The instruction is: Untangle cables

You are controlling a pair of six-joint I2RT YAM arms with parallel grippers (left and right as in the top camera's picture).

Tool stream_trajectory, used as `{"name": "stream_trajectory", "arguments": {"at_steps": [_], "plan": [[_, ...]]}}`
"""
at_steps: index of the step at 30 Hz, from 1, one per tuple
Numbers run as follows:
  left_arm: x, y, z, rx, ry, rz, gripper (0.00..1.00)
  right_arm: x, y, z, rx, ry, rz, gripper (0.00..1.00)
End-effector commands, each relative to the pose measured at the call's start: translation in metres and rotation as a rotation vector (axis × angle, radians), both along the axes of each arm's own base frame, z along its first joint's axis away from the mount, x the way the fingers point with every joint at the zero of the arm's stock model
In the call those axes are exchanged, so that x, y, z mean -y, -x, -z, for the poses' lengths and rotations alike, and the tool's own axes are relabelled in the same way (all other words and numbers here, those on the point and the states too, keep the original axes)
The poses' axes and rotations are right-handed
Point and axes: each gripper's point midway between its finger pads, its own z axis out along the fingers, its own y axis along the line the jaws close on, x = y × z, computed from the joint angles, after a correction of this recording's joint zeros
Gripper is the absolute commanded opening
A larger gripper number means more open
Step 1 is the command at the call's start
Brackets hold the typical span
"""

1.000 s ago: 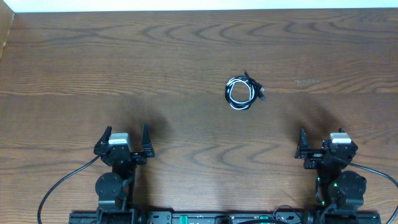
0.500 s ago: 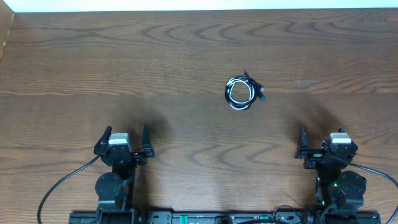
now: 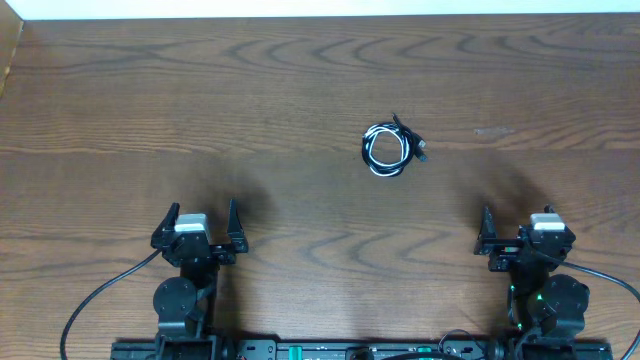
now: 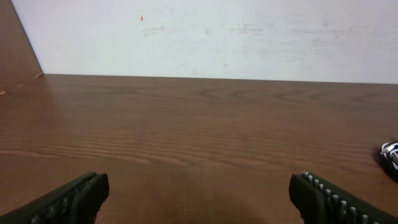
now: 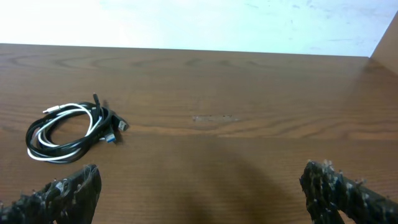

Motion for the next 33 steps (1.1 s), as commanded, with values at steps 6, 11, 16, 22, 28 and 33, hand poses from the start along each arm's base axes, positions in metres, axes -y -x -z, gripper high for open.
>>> {"name": "stream_trajectory", "arguments": {"at_steps": [6, 11, 16, 22, 28, 33], "plan": [[-0.0027, 0.0002, 0.0183, -0.048, -0.004, -0.014, 0.98, 0.0002, 0.0000, 0.0010, -0.001, 0.010, -0.003, 0.99], [-0.0027, 0.0002, 0.0183, -0.048, -0.004, -0.015, 0.98, 0.0002, 0.0000, 0.0011, -0.001, 0.010, -0.003, 0.99], [-0.0027, 0.0002, 0.0183, -0.048, -0.004, -0.015, 0.98, 0.0002, 0.0000, 0.0011, -0.001, 0.010, -0.003, 0.99], [-0.0027, 0.0001, 0.0198, -0.055, -0.004, -0.015, 0.98, 0.0002, 0.0000, 0.0010, -0.001, 0.010, -0.003, 0.99], [-0.0027, -0.0002, 0.0219, -0.065, -0.004, -0.014, 0.98, 0.0050, 0.0001, 0.0011, -0.001, 0.017, 0.024, 0.99], [-0.0027, -0.0001, 0.0220, -0.065, -0.005, -0.014, 0.98, 0.0052, 0.0001, 0.0009, -0.001, 0.016, 0.026, 0.99]]}}
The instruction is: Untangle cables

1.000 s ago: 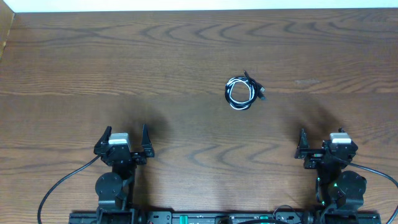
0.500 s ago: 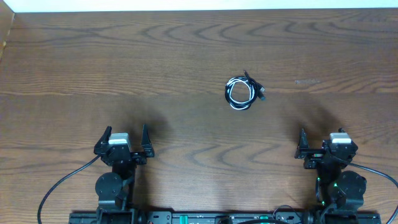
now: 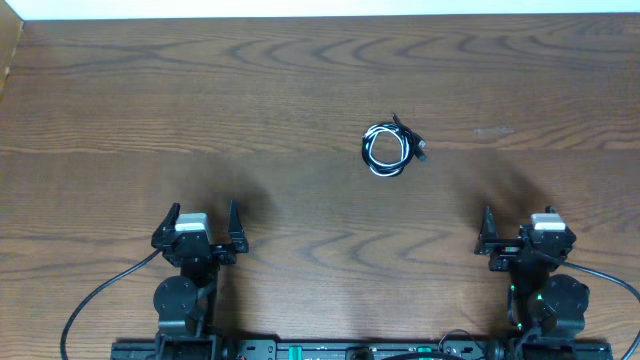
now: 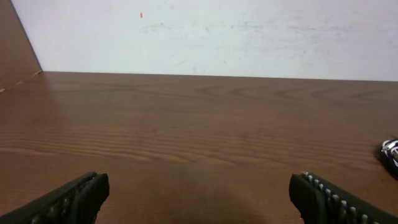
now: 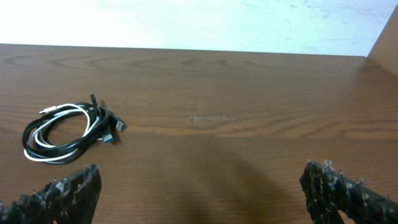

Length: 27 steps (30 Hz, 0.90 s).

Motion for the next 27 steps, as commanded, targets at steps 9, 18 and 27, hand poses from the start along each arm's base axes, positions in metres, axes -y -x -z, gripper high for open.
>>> {"name": "stream_trajectory", "arguments": {"at_steps": [9, 18, 27], "plan": [[-0.003, 0.000, 0.020, -0.054, -0.004, -0.014, 0.98, 0.004, 0.000, 0.001, -0.001, 0.015, 0.018, 0.99], [-0.001, 0.000, 0.018, -0.049, 0.057, -0.015, 0.98, -0.003, -0.002, -0.014, 0.055, -0.044, -0.010, 0.99], [0.028, 0.019, -0.025, -0.081, 0.128, 0.149, 0.98, -0.004, 0.017, -0.096, 0.202, -0.268, 0.008, 0.99]]}}
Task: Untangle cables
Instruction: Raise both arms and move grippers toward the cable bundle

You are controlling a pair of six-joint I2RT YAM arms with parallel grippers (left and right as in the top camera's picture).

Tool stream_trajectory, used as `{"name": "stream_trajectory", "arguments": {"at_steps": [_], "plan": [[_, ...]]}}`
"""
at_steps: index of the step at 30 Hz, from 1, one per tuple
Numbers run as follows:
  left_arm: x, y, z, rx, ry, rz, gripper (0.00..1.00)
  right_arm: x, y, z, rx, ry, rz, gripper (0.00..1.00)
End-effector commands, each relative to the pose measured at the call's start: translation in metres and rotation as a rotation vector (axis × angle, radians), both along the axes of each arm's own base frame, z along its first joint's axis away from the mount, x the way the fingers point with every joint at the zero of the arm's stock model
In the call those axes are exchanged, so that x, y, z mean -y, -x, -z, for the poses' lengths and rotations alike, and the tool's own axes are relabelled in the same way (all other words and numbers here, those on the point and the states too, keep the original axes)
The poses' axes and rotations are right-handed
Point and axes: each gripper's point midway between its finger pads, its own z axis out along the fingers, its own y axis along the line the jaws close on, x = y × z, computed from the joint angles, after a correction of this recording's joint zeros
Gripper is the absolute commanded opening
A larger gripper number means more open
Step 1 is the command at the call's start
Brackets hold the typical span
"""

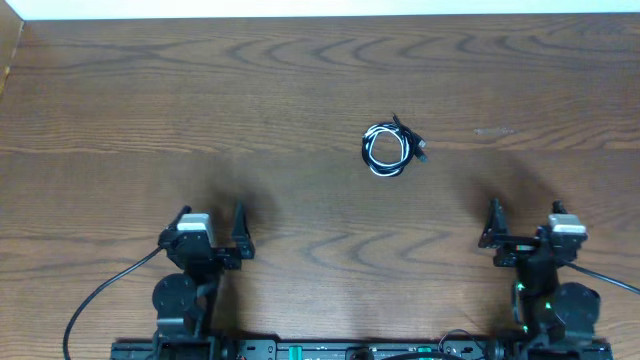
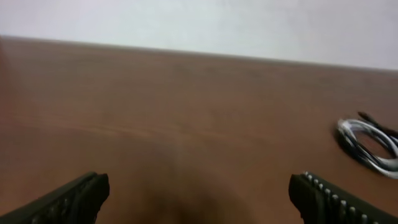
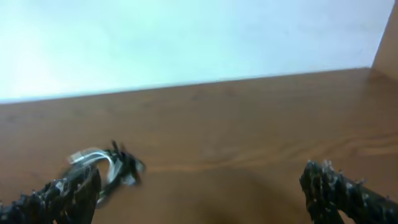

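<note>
A small coil of black and white cables (image 1: pixel 391 147) lies on the wooden table right of centre, toward the back. The left wrist view catches the coil (image 2: pixel 368 138) at its right edge; the right wrist view shows the blurred coil (image 3: pixel 106 168) at its lower left. My left gripper (image 1: pixel 208 233) sits near the front left, open and holding nothing, its fingers (image 2: pixel 68 202) wide apart. At the front right my right gripper (image 1: pixel 528 232) is open too, with its fingers (image 3: pixel 339 193) spread and nothing between them.
The wooden table (image 1: pixel 200 100) ends at a white wall along the back. A brown side panel (image 3: pixel 387 43) rises at the right edge of the right wrist view. Black arm leads trail off the front edge.
Both arms have shifted: the left gripper turned right, so the coil shows more fully in its view. The right gripper moved right and its view is now blurred, with the coil lower left.
At both earlier moments the two open grippers rested at the front of the table and the cable coil lay untouched at the back right of centre. Now both arms have started moving while the coil lies where it was.
</note>
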Motion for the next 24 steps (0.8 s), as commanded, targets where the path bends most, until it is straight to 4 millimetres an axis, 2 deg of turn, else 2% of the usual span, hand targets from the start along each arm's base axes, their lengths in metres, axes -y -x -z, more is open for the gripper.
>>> {"name": "stream_trajectory", "arguments": {"at_steps": [1, 8, 11, 14, 18, 24], "plan": [[0.009, 0.013, -0.040, 0.024, 0.035, 0.050, 0.98, -0.002, 0.017, -0.051, 0.078, -0.111, -0.006, 0.99], [0.007, 0.046, -0.119, 0.050, 0.018, 0.038, 0.98, -0.005, 0.064, -0.103, 0.061, -0.110, -0.009, 0.99], [0.007, 0.050, -0.138, 0.027, 0.018, 0.038, 0.98, -0.011, 0.080, -0.117, 0.054, -0.112, -0.037, 0.99], [0.007, 0.049, -0.146, -0.043, 0.019, 0.038, 0.98, -0.013, 0.088, -0.125, 0.019, -0.114, -0.043, 0.99], [0.007, 0.042, -0.158, -0.156, 0.021, 0.041, 0.98, -0.013, 0.084, -0.131, -0.077, -0.086, -0.042, 0.99], [0.009, 0.025, -0.182, -0.246, 0.001, 0.054, 0.98, -0.018, 0.049, -0.131, -0.308, -0.060, -0.085, 0.99]]}}
